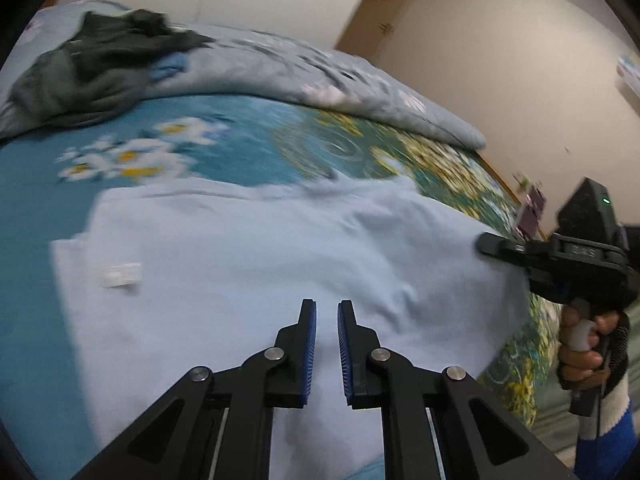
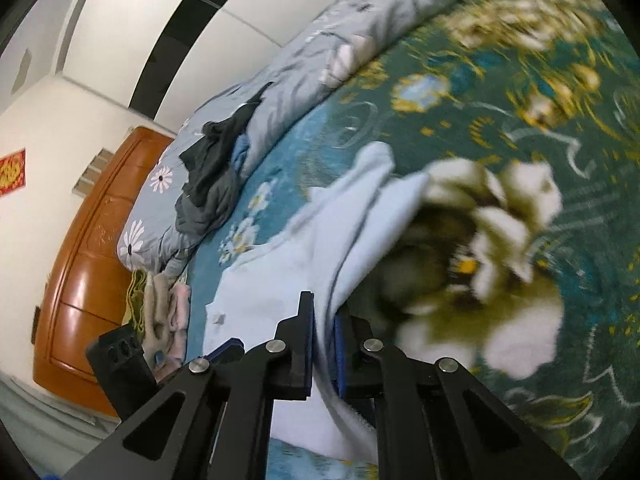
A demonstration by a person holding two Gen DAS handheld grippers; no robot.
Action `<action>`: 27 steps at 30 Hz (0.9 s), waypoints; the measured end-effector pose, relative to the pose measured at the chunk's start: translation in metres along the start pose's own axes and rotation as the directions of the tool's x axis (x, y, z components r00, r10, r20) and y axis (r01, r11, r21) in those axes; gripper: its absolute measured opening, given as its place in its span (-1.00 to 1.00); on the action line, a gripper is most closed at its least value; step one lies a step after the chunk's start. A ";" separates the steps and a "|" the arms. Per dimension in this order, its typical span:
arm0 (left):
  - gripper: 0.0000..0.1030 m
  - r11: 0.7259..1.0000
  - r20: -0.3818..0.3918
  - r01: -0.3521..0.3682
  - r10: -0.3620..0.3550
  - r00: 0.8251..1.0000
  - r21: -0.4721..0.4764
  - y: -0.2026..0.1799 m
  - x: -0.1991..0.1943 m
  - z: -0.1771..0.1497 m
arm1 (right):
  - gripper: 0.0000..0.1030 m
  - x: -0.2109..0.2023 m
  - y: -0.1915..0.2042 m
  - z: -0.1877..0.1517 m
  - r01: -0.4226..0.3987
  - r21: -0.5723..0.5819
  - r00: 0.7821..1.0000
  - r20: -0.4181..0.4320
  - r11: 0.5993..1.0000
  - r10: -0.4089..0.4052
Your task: Fold clothes
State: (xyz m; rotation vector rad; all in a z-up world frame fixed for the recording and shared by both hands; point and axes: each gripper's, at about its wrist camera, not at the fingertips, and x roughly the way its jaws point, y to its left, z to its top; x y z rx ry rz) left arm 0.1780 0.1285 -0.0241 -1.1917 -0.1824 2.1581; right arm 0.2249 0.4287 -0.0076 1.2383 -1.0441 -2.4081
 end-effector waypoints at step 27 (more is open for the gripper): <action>-0.74 0.964 0.069 -0.085 0.105 0.992 -0.250 0.128 -0.072 -0.020 | -0.76 0.123 0.178 -0.079 -0.073 -0.405 0.971 -0.239 0.912 -0.029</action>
